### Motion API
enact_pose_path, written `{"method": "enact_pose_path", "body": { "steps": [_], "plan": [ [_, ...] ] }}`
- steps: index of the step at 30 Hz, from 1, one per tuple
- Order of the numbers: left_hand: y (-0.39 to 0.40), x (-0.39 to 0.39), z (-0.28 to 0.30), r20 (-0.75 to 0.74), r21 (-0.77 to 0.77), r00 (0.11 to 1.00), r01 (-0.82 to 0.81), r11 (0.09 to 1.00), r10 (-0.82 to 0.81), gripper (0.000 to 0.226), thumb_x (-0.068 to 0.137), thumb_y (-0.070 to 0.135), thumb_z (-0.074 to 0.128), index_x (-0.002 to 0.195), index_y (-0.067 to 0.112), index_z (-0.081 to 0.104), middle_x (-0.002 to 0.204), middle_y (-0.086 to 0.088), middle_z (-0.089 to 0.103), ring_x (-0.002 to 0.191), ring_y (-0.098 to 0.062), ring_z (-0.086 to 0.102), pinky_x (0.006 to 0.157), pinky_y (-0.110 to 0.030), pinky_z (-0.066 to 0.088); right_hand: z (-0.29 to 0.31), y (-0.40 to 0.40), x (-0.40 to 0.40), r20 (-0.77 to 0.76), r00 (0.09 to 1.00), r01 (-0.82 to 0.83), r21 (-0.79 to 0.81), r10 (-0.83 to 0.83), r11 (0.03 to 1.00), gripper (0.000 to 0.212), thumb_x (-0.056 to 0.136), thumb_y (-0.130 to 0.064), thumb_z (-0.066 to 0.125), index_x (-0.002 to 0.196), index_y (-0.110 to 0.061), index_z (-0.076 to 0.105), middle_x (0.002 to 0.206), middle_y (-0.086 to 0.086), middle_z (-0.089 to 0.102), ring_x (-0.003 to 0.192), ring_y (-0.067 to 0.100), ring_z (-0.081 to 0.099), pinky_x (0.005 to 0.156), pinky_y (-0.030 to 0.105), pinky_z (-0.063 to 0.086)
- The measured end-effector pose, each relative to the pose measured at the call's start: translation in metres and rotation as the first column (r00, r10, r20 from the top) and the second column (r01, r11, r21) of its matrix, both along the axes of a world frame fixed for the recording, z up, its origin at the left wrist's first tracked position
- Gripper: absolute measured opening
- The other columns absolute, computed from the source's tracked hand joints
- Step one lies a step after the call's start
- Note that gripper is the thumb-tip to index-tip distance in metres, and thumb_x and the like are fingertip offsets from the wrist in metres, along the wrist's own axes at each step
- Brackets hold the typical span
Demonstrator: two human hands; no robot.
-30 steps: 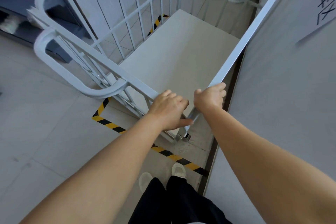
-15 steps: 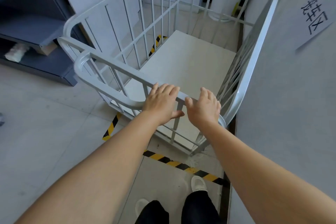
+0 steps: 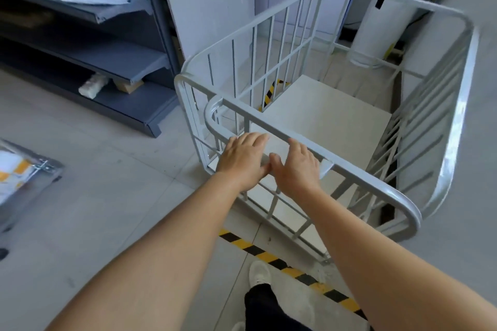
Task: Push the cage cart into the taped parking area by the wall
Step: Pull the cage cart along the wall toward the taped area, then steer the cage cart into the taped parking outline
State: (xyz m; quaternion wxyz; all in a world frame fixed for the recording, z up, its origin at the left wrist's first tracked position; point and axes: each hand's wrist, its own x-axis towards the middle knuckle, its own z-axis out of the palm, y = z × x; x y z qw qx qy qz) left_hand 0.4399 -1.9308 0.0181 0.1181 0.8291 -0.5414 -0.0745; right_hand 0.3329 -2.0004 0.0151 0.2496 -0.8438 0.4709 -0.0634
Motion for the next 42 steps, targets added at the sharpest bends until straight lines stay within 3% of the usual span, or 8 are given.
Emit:
{"method": "enact_pose_path", "body": {
  "steps": [15, 24, 30, 38, 42],
  "plan": [
    [-0.004, 0.184, 0.002, 0.007, -0.001, 0.996, -0.086, 0.996, 0.086, 0.060, 0.095, 0.030, 0.053, 0.147, 0.020, 0.024, 0.152, 0.002, 0.027, 0.140, -0.018, 0.022, 0.114, -0.034, 0.017, -0.005, -0.019, 0.193, 0.060, 0.993, -0.102, -0.031, 0.104, 0.994, 0.057, 0.097, -0.040, 0.041, 0.146, -0.015, 0.029, 0.149, 0.005, 0.037, 0.138, 0.023, 0.030, 0.113, 0.036, 0.019],
    [-0.029, 0.277, -0.004, -0.014, 0.058, 0.994, -0.103, 0.993, 0.104, 0.063, 0.096, 0.027, 0.051, 0.149, 0.019, 0.019, 0.157, 0.001, 0.017, 0.143, -0.021, 0.016, 0.114, -0.036, 0.018, -0.009, -0.034, 0.280, -0.068, 0.984, -0.169, -0.035, 0.167, 0.985, 0.061, 0.097, -0.044, 0.041, 0.148, -0.014, 0.026, 0.150, 0.005, 0.034, 0.139, 0.024, 0.029, 0.114, 0.036, 0.018],
    [-0.047, 0.327, -0.015, 0.027, 0.107, 1.000, -0.002, 0.994, -0.001, 0.067, 0.094, 0.014, 0.053, 0.150, 0.020, 0.016, 0.157, 0.002, 0.014, 0.144, -0.018, 0.010, 0.116, -0.035, 0.009, -0.019, -0.037, 0.312, -0.151, 0.980, -0.146, -0.079, 0.133, 0.986, 0.060, 0.094, -0.034, 0.049, 0.146, -0.015, 0.027, 0.148, 0.005, 0.035, 0.137, 0.024, 0.030, 0.113, 0.036, 0.019],
    [-0.060, 0.378, -0.032, -0.022, 0.143, 0.959, 0.283, 0.949, -0.282, 0.061, 0.095, 0.010, 0.048, 0.148, 0.022, 0.022, 0.157, 0.003, 0.017, 0.145, -0.017, 0.009, 0.116, -0.036, 0.006, -0.029, -0.033, 0.367, -0.297, 0.953, 0.033, -0.102, -0.063, 0.994, 0.061, 0.086, -0.017, 0.053, 0.143, -0.015, 0.029, 0.142, 0.008, 0.039, 0.131, 0.028, 0.033, 0.109, 0.035, 0.024],
    [-0.072, 0.403, -0.040, -0.031, 0.146, 0.916, 0.401, 0.904, -0.401, 0.063, 0.093, 0.004, 0.048, 0.148, 0.023, 0.023, 0.153, 0.003, 0.025, 0.143, -0.018, 0.016, 0.116, -0.039, 0.007, -0.033, -0.038, 0.389, -0.380, 0.913, 0.112, -0.115, -0.148, 0.987, 0.047, 0.085, -0.016, 0.052, 0.131, -0.014, 0.040, 0.128, 0.009, 0.049, 0.121, 0.029, 0.041, 0.103, 0.036, 0.028]
  ]
}}
